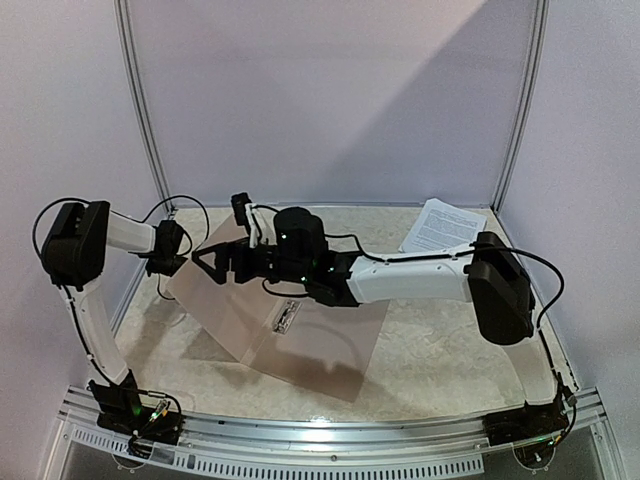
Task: Put the files into the folder
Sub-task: Open the folder at the center of the board.
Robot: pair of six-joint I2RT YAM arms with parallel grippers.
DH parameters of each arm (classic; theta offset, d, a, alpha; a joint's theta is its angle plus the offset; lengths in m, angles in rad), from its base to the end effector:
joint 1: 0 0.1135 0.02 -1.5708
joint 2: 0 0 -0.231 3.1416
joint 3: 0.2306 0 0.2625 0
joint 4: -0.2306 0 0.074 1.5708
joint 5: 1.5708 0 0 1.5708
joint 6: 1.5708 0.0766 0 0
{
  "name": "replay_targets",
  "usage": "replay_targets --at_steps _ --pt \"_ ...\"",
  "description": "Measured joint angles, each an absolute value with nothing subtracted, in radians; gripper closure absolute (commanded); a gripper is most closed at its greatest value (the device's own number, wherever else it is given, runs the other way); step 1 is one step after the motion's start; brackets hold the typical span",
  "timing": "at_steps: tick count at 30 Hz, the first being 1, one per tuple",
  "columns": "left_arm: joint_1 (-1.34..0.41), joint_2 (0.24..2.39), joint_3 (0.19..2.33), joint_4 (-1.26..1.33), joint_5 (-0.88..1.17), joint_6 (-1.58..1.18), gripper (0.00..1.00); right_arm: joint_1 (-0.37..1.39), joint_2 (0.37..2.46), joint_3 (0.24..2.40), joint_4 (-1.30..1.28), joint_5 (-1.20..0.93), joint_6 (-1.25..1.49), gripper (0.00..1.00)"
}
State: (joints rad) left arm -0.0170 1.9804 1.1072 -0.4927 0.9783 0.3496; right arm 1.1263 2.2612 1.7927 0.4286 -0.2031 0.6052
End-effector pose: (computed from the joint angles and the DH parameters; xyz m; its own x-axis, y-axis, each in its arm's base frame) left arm 0.3448 -0.0694 0.0537 -0.8587 0.2059 -0.4694 0.5028 0.5162 -0.6934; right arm 0.2316 0.5223 0.2238 -0.5665 0.1065 -0.8172 -0.7887 0.2172 0.5751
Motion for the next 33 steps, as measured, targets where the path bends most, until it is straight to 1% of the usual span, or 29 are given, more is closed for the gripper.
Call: replay_targets --at_steps 6,11,13,17,20,26,30,33 --pt "-0.007 1.977 1.102 -0.498 0.975 0.36 0.05 1.166 2.261 1.796 0.396 -0.186 0.584 0.03" --pt "0.076 1.939 1.103 -0.503 0.93 0.359 0.07 1.131 2.241 1.685 0.336 -0.143 0.619 0.04" --pt "0.14 1.923 1.107 -0.5 0.892 0.359 0.08 1.11 2.226 1.641 0.257 -0.119 0.623 0.05" --pt "0.244 1.911 1.119 -0.502 0.822 0.379 0.11 1.084 2.177 1.603 0.009 -0.031 0.596 0.06" --pt "0.287 1.897 1.117 -0.514 0.747 0.416 0.12 1.076 2.12 1.549 -0.144 0.065 0.579 0.1" --pt "0.266 1.79 1.053 -0.5 0.542 0.474 0.14 1.075 2.09 1.476 -0.39 0.218 0.564 0.14" --pt "0.199 1.757 1.0 -0.469 0.384 0.508 0.17 1.075 2.085 1.402 -0.464 0.264 0.567 0.14" --pt "0.16 1.758 0.963 -0.458 0.297 0.521 0.18 1.075 2.048 1.356 -0.487 0.292 0.568 0.11"
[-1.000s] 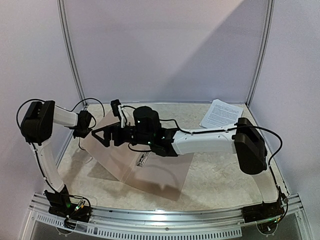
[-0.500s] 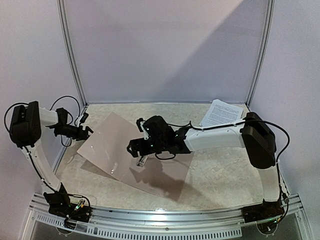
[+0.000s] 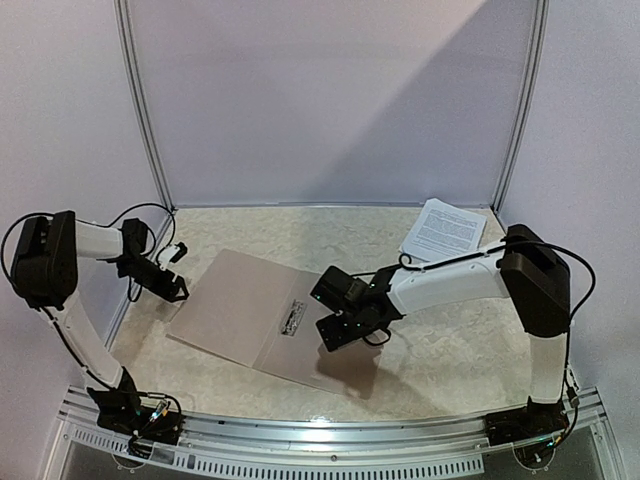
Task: Put the files into the folder
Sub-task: Open the folder at the center of the board.
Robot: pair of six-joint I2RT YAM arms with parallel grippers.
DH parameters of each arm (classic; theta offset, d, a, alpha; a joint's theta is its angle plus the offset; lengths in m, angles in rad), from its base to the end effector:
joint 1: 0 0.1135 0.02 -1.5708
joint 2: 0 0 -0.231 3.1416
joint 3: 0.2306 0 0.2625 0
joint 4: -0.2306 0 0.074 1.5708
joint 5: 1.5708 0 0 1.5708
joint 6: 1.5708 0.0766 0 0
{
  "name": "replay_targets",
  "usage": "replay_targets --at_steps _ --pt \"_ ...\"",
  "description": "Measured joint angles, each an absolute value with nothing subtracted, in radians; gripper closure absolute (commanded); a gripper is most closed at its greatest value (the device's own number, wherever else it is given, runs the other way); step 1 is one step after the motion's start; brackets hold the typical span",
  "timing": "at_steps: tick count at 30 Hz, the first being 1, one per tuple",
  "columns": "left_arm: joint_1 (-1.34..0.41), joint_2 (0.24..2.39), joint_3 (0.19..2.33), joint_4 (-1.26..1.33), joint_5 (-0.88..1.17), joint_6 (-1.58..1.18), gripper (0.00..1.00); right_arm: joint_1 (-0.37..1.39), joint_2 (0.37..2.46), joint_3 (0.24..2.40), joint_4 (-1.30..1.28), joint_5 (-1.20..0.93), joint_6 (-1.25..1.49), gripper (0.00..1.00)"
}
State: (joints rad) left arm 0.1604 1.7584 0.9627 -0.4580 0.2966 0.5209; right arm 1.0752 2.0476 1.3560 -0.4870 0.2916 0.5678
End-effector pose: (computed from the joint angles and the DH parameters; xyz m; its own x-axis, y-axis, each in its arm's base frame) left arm 0.3300 0.0307 0.0600 -0.8448 0.3455 -0.4087 0.4123 0.9070 -0.0857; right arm 0.2179 0.3567 0.0658 -0.7955 -0.3884 -0.4651 -0.4299 0.9027 -0.0184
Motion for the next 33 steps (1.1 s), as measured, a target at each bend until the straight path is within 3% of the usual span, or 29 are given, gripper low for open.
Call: replay_targets --at_steps 7,13,22,26,33 --pt "0.059 1.737 0.915 -0.437 0.194 0.552 0.19 1.047 1.942 1.207 -0.509 0.382 0.601 0.08" --pt "-0.181 1.66 0.827 -0.395 0.125 0.583 0.19 0.902 1.826 1.045 -0.471 0.389 0.582 0.07" --pt "-0.292 1.607 0.767 -0.418 0.214 0.629 0.14 0.776 1.792 1.029 -0.491 0.392 0.461 0.04" --pt "-0.305 1.565 0.742 -0.481 0.239 0.652 0.11 0.69 1.729 1.025 -0.515 0.312 0.409 0.1" --pt "-0.277 1.545 0.795 -0.641 0.25 0.666 0.07 0.303 1.551 1.017 -0.386 0.07 0.398 0.31"
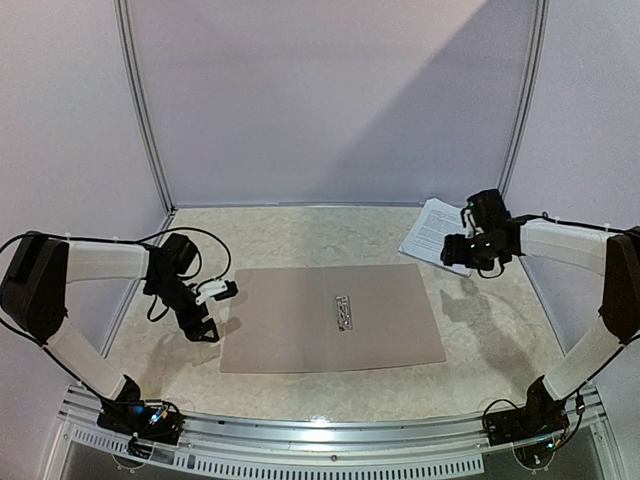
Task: Put the files into the folder
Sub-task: Open the folder at the center of the board, then pick up the file from the corner of the board.
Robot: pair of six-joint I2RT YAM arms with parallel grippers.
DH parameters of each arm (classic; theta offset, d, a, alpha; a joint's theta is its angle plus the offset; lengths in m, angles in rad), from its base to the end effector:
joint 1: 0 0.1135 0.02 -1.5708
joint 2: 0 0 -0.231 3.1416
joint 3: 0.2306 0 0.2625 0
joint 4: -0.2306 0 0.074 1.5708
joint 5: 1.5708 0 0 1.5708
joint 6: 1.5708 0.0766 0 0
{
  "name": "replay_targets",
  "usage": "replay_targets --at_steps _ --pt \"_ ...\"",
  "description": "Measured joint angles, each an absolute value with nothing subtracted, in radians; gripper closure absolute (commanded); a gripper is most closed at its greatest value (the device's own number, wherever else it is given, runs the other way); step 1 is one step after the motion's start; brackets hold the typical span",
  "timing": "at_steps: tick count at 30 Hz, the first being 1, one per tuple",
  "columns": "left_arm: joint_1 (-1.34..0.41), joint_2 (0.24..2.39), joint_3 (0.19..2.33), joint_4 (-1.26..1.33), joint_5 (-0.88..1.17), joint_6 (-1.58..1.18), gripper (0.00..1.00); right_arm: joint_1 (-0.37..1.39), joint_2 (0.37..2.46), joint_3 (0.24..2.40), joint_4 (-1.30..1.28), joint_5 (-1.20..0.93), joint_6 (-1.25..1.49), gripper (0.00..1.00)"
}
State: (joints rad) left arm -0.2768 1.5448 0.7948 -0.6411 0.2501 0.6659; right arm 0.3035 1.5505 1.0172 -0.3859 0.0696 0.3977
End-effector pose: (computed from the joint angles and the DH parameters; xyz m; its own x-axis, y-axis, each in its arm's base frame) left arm 0.2530 -0.0916 0.0683 -0.5544 0.7797 -0.2910 0.8264 0.5573 -0.0811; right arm 0.3424 0.1016 0.1466 -0.7994 0.1545 -0.5805 0.0561 0.9813 0.1839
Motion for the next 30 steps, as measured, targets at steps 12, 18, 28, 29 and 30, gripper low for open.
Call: replay_targets --at_steps 12,18,28,29,30 --pt "-0.267 1.584 0.979 -0.671 0.3 0.629 0.07 -0.088 1.901 1.181 -0.157 -0.229 0.489 0.59" --pt "-0.267 1.649 0.993 -0.669 0.298 0.617 0.08 -0.099 2.061 1.279 -0.064 -0.272 0.516 0.62" --pt "-0.267 1.71 0.985 -0.665 0.28 0.609 0.08 -0.099 2.169 1.367 0.013 -0.263 0.543 0.67" --pt "-0.267 1.713 0.985 -0.664 0.279 0.609 0.08 -0.099 2.169 1.367 0.018 -0.264 0.545 0.68" --pt "-0.267 1.716 0.985 -0.663 0.278 0.609 0.08 -0.099 2.169 1.367 0.025 -0.266 0.546 0.7"
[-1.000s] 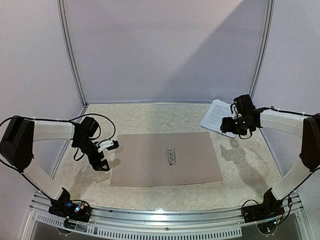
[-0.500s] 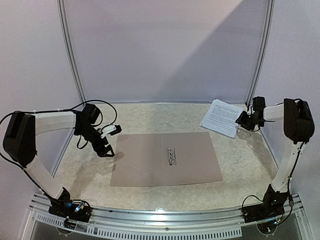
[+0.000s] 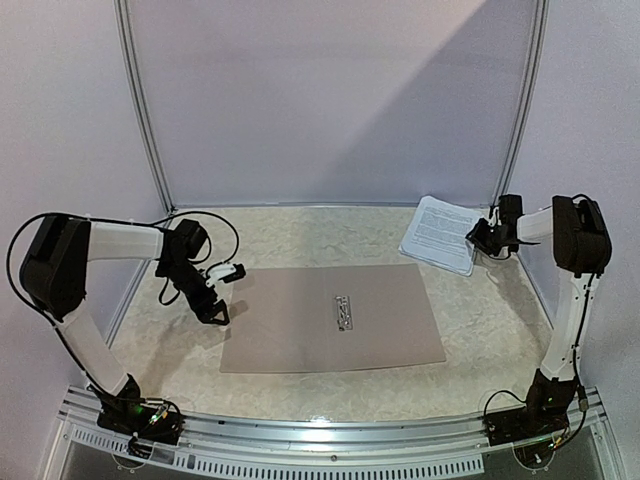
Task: Put the files into the folder
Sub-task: Pick up the file from the corner of the board.
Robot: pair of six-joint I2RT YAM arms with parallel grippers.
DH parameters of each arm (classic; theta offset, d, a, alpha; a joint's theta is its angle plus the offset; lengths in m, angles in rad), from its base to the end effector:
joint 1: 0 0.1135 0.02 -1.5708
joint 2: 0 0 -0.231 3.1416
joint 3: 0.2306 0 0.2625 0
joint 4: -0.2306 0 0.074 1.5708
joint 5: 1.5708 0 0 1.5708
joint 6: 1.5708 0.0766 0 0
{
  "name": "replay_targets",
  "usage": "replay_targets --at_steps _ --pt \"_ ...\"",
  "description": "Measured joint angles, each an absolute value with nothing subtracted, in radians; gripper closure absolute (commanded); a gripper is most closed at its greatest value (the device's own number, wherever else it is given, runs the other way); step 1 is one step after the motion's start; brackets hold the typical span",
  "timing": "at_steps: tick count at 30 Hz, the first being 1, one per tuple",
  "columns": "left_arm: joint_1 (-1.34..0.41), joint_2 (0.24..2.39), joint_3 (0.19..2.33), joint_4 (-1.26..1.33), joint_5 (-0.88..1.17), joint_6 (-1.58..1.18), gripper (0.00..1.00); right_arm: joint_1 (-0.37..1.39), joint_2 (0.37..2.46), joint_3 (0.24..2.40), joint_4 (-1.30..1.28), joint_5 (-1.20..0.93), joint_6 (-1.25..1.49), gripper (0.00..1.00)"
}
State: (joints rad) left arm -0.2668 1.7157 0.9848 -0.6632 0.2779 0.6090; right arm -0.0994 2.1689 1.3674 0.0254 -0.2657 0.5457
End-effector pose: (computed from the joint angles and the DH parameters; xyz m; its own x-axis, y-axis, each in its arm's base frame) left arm 0.2931 -0.1019 0.0708 -0.6072 0.7363 -0.2987 0.7893 0.6019 -0.1210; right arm 0.4761 -0.0273 0.0589 -0.6429 0.5674 -0.5145 0.2842 0.8005 0.5276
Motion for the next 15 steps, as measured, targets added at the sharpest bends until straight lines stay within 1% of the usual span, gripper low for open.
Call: replay_targets --at_steps 9,15 --pt "-0.267 1.738 0.982 -0.65 0.265 0.609 0.08 -0.099 2.169 1.367 0.089 -0.344 0.567 0.72" --pt "-0.267 1.738 0.982 -0.648 0.253 0.608 0.08 -0.106 2.209 1.368 0.192 -0.465 0.635 0.74"
